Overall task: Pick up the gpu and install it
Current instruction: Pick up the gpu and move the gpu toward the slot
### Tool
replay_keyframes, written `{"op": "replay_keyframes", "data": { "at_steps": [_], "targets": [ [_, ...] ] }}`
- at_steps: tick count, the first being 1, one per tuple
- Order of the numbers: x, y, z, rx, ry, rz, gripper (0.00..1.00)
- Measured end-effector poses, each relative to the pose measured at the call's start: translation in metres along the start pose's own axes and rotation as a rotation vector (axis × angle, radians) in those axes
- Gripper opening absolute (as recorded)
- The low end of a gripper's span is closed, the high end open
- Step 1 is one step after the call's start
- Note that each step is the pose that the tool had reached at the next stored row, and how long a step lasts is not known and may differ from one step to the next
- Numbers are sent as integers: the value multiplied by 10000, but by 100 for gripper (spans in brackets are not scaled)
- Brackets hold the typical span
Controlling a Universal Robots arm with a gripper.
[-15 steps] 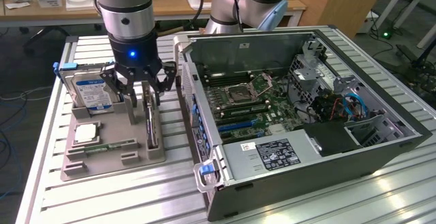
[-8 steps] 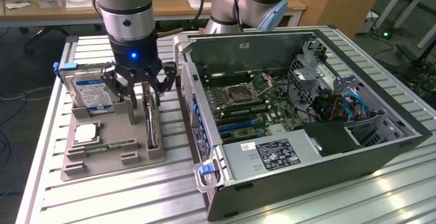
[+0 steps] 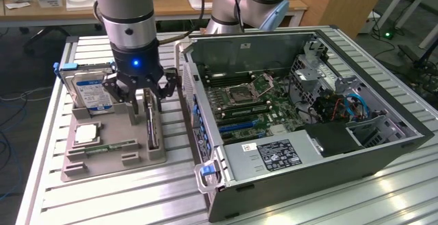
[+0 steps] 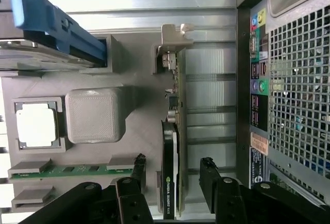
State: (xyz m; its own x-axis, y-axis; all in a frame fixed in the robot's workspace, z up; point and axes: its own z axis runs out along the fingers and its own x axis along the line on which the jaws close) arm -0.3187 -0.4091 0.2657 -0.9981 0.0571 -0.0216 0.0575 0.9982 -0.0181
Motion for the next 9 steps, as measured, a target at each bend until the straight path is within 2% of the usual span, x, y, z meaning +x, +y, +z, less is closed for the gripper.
{"op": "replay_keyframes", "data": {
  "at_steps": [7,9],
  "targets": [
    [1,-24,61,41,0,-1,55],
    [0,-46,124,63,-5,21,55]
  ]
}}
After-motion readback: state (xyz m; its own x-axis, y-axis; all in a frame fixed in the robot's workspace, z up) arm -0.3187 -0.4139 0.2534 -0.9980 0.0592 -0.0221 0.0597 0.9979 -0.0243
